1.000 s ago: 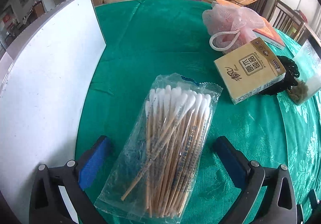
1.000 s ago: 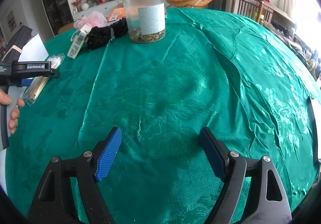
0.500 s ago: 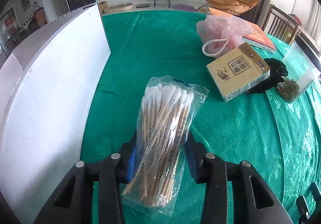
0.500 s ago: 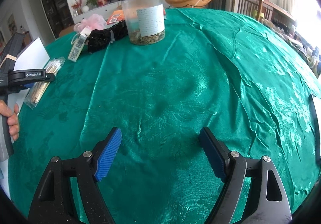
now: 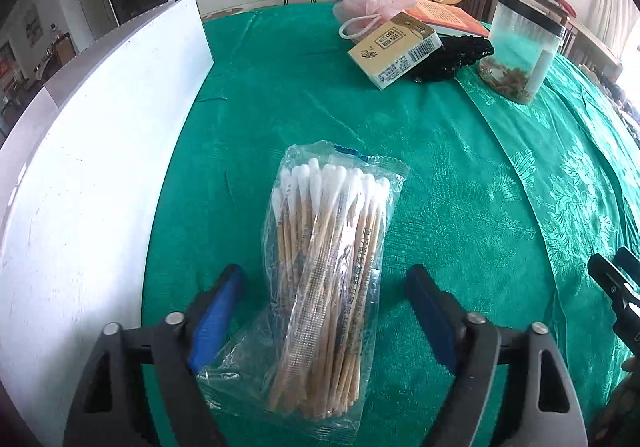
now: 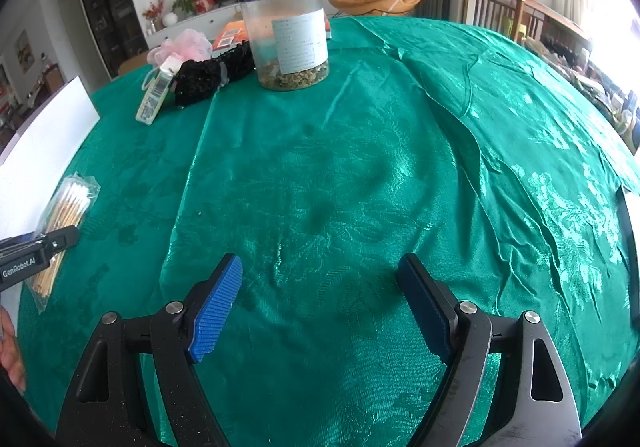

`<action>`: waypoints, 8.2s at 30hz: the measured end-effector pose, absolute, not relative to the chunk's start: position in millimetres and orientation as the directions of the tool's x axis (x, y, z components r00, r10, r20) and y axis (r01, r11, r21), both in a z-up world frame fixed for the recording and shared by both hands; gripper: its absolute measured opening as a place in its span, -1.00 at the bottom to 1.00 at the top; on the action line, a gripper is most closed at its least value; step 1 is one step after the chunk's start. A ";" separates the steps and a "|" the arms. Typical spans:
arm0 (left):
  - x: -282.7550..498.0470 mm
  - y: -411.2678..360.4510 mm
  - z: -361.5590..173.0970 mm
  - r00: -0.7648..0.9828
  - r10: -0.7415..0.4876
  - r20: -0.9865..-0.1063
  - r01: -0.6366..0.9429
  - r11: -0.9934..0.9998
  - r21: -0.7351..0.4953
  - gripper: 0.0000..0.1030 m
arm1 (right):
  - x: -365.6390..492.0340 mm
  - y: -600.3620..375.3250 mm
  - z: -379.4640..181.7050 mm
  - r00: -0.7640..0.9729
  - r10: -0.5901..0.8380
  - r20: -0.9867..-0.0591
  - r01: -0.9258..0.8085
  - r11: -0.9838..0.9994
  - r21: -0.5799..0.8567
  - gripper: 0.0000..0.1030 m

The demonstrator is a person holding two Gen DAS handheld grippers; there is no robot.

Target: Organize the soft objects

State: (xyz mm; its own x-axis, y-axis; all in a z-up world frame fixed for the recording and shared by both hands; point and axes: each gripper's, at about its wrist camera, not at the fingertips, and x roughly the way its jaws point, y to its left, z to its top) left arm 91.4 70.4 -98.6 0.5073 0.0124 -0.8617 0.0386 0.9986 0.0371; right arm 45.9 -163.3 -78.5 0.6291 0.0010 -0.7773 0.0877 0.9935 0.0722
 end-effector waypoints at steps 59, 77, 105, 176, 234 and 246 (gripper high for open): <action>94.3 85.3 -105.0 0.584 -0.010 -0.811 0.021 1.000 0.002 1.00 | 136.9 -152.0 -7.8 0.636 0.408 -0.655 -0.184 0.904 0.385 -0.44; 94.4 85.3 -105.2 0.584 -0.011 -0.811 0.020 1.000 0.001 1.00 | 77.2 -247.4 -61.9 0.683 0.040 -0.730 0.154 0.968 0.198 0.38; 94.2 85.8 -105.2 0.585 -0.011 -0.811 0.020 1.000 0.001 1.00 | 85.2 -217.5 -77.9 0.624 0.003 -0.781 0.069 0.996 0.059 0.57; 94.4 85.4 -105.3 0.586 -0.011 -0.810 0.020 1.000 0.001 1.00 | 86.1 -214.0 -78.5 0.618 -0.005 -0.786 0.059 0.997 0.040 0.62; 77.1 80.3 -59.8 0.510 -0.188 -0.839 0.123 0.982 -0.146 -0.42 | 220.4 -303.7 8.6 0.491 0.072 -0.868 0.044 0.993 0.108 0.22; 72.6 76.7 -59.2 0.500 -0.199 -0.843 0.123 0.980 -0.159 -0.42 | 257.5 -281.5 -48.1 0.400 0.112 -0.910 0.115 0.979 0.171 0.42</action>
State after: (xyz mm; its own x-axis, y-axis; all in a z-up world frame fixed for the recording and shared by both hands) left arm 72.6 76.7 -59.2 0.5001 -0.1993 -0.8427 0.1227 0.9797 -0.1588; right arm 257.4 -281.5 -48.1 0.4000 0.1118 -0.9097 0.1150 0.9786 0.1708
